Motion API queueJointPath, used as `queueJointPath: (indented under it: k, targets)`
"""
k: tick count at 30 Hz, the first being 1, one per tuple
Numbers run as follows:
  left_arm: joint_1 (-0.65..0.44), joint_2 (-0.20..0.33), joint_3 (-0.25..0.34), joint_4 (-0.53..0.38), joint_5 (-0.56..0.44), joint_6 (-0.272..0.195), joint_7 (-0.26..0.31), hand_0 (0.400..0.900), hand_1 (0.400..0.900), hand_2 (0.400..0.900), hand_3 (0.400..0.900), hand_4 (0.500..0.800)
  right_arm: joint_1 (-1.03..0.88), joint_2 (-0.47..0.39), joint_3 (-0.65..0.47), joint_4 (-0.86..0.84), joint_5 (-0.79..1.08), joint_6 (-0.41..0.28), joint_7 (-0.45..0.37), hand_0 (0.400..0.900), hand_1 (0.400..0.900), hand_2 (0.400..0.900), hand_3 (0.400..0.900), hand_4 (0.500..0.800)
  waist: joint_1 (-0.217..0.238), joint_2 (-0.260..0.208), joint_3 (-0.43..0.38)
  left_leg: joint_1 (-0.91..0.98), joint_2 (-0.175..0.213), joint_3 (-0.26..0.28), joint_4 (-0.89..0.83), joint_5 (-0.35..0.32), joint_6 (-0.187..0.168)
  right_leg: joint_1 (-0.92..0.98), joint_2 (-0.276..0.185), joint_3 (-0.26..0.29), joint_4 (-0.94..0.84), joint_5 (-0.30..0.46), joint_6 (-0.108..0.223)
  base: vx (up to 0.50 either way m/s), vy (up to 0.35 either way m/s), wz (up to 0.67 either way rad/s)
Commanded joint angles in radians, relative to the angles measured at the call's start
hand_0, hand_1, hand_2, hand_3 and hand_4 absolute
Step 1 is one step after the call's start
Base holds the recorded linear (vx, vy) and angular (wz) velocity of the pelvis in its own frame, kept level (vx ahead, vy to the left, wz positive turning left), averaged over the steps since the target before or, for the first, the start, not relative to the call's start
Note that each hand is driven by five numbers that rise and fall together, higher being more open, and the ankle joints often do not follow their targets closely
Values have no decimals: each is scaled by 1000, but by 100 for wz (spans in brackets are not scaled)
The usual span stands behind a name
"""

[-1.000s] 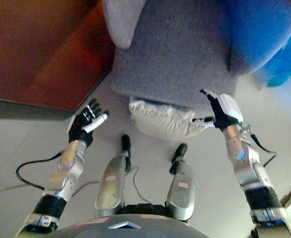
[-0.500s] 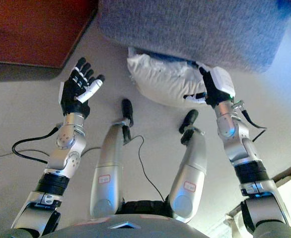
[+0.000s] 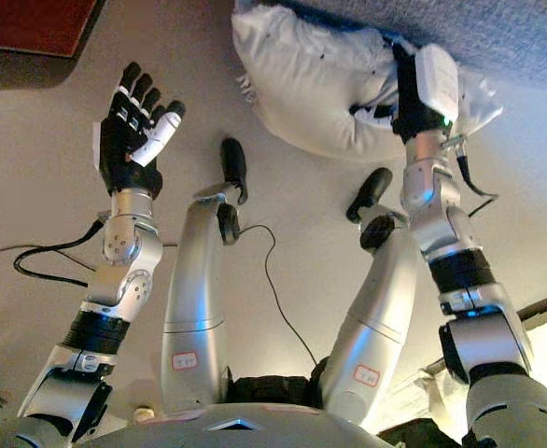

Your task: Pick up the pillow and put it on the sofa.

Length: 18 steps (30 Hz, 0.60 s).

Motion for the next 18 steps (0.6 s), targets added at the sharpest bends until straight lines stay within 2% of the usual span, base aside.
queueJointPath:
  k: [1, 12, 18]
  targets:
    - [-10, 8, 7, -117, -5, -82, 25, 900, 900, 900, 900, 800, -101, -18, 11, 7, 69, 4, -43, 400, 400, 400, 400, 500, 40, 13, -1, 1, -1, -71, -8, -70, -52, -19, 6, 56, -10, 29, 36, 1, 54, -4]
    - [-38, -18, 10, -99, 0, -83, 38, 900, 900, 900, 900, 800, -55, 18, -17, -33, 52, -5, -55, 400, 400, 400, 400, 500, 32, -3, -51, 27, -4, -68, -79, -53, -50, -8, 23, 35, -73, 35, 49, 9, 9, -1]
    - [-30, -45, 39, -34, 8, -70, 53, 900, 900, 900, 900, 800, 16, 38, -44, -113, 53, -32, -55, 400, 400, 400, 400, 500, 20, -16, -97, 101, 9, -63, -165, -34, -53, 59, 39, 14, -143, 48, 60, 26, -17, 0]
